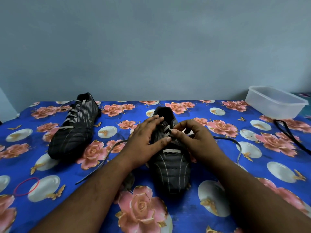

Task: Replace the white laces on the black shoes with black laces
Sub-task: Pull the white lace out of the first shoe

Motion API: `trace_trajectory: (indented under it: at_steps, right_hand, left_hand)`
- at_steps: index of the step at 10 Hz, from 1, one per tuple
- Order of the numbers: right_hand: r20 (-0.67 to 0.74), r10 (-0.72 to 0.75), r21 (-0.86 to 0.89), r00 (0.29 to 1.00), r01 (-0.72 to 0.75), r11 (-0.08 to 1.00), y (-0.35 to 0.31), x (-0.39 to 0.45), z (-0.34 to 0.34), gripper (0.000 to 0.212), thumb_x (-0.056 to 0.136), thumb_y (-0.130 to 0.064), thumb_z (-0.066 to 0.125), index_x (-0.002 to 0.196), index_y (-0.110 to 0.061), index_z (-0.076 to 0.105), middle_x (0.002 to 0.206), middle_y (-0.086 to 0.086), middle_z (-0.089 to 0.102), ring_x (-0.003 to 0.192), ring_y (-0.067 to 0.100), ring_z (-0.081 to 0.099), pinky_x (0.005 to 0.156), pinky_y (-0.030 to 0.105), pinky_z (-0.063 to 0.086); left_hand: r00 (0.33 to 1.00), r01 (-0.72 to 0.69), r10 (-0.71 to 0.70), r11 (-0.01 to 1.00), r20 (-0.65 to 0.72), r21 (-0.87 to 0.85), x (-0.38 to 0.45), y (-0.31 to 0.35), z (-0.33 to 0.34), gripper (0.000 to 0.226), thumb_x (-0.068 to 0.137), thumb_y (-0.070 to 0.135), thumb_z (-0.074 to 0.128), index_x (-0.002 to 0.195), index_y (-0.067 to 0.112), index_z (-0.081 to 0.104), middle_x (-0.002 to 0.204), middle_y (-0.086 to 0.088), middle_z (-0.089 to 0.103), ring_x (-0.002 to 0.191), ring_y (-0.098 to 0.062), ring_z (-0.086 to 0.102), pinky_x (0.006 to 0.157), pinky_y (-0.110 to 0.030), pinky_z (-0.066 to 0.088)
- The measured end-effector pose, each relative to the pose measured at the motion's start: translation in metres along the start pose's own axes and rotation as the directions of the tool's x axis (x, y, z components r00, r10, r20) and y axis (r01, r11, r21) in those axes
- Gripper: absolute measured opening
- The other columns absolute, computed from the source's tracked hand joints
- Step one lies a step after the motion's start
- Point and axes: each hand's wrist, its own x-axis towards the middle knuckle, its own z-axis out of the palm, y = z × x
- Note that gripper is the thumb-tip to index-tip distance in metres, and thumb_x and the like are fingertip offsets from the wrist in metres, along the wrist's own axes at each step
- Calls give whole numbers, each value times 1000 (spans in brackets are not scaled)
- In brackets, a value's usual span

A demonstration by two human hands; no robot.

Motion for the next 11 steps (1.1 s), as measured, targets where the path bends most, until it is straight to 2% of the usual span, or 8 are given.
trace_trajectory:
  at_steps: [1, 2, 3, 5, 6, 7, 9, 11]
  right_hand:
    - [-48, -82, -34, 995, 81, 996, 3, 2, -3, 4, 91, -25, 74, 88, -23, 74, 87, -9, 65, 80, 4, 58, 70, 15, 44]
    - [73, 97, 218, 993, -111, 970, -1, 1, -7, 9, 97, -23, 67, 92, -16, 71, 86, 3, 67, 82, 23, 59, 78, 41, 45]
    - [72, 139, 347, 988, -156, 925, -4, 2, -8, 14, 96, -24, 61, 83, -24, 67, 81, -11, 66, 84, 11, 61, 84, 39, 47]
    - [-57, -139, -181, 989, 127, 975, 5, 1, -5, 13, 88, -38, 74, 95, -26, 72, 89, -11, 67, 85, 7, 60, 76, 27, 47]
    - [-47, -118, -62, 992, 115, 991, 3, 3, -6, 8, 94, -28, 71, 89, -21, 70, 88, -3, 68, 80, 8, 61, 74, 33, 50]
    - [-73, -56, 321, 996, 76, 944, -4, 2, -11, 11, 93, -27, 61, 86, -18, 62, 82, -4, 61, 81, 10, 56, 76, 24, 49]
    - [-125, -54, 176, 991, 76, 982, 0, 2, -10, 10, 93, -35, 62, 98, -26, 63, 93, -3, 63, 86, 5, 58, 74, 16, 48]
    - [-68, -252, -177, 965, 237, 955, 3, 1, -7, 17, 87, -43, 71, 95, -28, 73, 84, -20, 68, 86, 5, 62, 75, 17, 44]
  left_hand:
    - [1000, 5, -5, 1000, 1, -3, 0, 1, 0, 86, 75, 78, 46, 152, 41, 36, 149, 28, 28, 148, 0, 21, 124, -38, 19]
    - [1000, 8, -8, 1000, 11, -7, 0, 0, 0, 85, 75, 78, 46, 152, 42, 36, 148, 30, 27, 148, 1, 21, 125, -43, 18]
    - [1000, 6, -6, 1000, 3, -15, 1, -2, 0, 84, 76, 78, 48, 151, 44, 37, 155, 25, 30, 148, 1, 23, 124, -47, 21]
    - [1000, 5, -5, 1000, -3, -15, 1, -4, 1, 84, 76, 79, 49, 151, 44, 37, 159, 20, 31, 148, -1, 24, 123, -47, 24]
    - [1000, 4, -4, 1000, -6, -11, 2, -5, 1, 84, 75, 79, 49, 151, 44, 37, 158, 21, 31, 148, 0, 24, 123, -47, 23]
    - [1000, -4, 3, 1000, -18, -22, 2, -5, 2, 83, 76, 78, 50, 150, 43, 39, 157, 20, 33, 147, -1, 26, 123, -47, 24]
    - [999, -13, 11, 999, -35, -37, 2, -5, 3, 83, 76, 76, 52, 150, 39, 42, 157, 16, 36, 146, -2, 29, 123, -46, 24]
    - [999, -20, 19, 999, -37, -29, 3, -6, 3, 81, 78, 75, 52, 150, 40, 41, 159, 16, 34, 147, -3, 28, 122, -46, 27]
